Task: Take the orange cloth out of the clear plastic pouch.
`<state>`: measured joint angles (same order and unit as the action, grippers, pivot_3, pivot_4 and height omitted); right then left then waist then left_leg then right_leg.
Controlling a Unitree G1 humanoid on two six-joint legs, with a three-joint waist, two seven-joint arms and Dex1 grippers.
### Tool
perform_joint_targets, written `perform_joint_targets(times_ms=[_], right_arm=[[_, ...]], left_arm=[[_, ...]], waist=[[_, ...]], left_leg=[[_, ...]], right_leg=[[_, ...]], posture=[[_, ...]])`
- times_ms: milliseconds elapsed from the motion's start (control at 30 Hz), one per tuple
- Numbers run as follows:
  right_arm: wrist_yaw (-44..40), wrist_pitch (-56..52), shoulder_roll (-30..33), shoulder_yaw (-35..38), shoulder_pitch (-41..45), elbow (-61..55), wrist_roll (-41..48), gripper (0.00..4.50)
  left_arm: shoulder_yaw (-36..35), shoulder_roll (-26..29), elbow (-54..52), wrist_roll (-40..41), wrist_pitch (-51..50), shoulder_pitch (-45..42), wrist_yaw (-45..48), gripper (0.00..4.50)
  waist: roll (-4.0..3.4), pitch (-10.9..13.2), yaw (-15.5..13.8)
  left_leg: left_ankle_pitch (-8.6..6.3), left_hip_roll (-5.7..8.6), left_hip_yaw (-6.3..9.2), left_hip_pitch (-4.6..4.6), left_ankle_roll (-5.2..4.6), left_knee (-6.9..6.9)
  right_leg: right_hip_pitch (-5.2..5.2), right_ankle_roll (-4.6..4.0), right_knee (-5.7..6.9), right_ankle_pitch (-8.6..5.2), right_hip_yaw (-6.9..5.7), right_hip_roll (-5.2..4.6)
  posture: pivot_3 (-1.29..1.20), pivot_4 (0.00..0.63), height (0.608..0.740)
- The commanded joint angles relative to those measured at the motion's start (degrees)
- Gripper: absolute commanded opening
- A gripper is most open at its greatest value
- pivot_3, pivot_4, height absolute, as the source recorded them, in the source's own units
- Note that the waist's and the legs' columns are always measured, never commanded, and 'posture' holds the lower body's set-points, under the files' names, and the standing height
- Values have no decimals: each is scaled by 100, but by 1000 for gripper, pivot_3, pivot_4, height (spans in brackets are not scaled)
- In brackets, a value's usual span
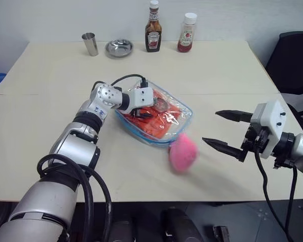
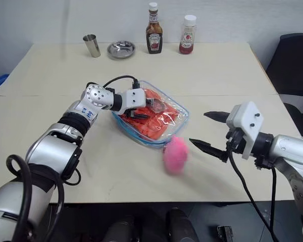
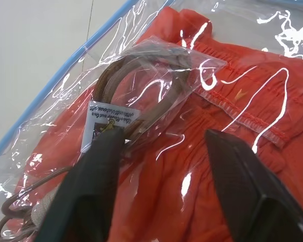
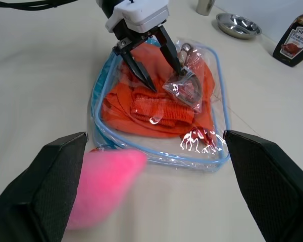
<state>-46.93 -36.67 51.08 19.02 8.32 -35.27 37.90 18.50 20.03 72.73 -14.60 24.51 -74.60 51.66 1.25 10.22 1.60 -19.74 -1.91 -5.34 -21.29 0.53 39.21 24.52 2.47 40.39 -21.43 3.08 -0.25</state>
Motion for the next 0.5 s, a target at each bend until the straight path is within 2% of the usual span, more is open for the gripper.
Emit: perform_joint_targets(times_ms=[33,133,233,400,500], right_arm=[[-47,37,89,160,92,-57,135,4500],[-207,107,132,-29,298,152,103,4500],[-400,209,135,-292,549,373,20,4500],[-722,413,-22,-870,1116,761,-93,4500],[-939,539,-274,-1357,1563,1021,-143,4500]], left_arm=[[-231,136,-104,113,10,-54,203,1414],[-600,322,-357,430,-358,34,407,473],[-1065,651,-996,866,-879,263,652,473],[-1932,1750,-3529,1510,-2612,1581,610,473],[-2944,2720,-5336,1664,-3970,3209,290,473]], waist=[[0,0,3],[0,0,19],[0,0,28],[0,0,181],[0,0,222]], left_leg=[[0,0,0,0,0,0],[0,0,0,1,0,1],[0,-1,0,2,1,1],[2,-7,6,6,3,-4],[2,-8,17,8,4,-4]], right_leg=[[0,0,0,0,0,0],[1,0,2,0,0,0],[3,0,6,0,0,0],[9,-1,17,0,-1,0],[9,-1,19,-1,-4,0]], posture=[[0,150,740],[0,150,740],[0,150,740],[0,150,740],[0,150,740]])
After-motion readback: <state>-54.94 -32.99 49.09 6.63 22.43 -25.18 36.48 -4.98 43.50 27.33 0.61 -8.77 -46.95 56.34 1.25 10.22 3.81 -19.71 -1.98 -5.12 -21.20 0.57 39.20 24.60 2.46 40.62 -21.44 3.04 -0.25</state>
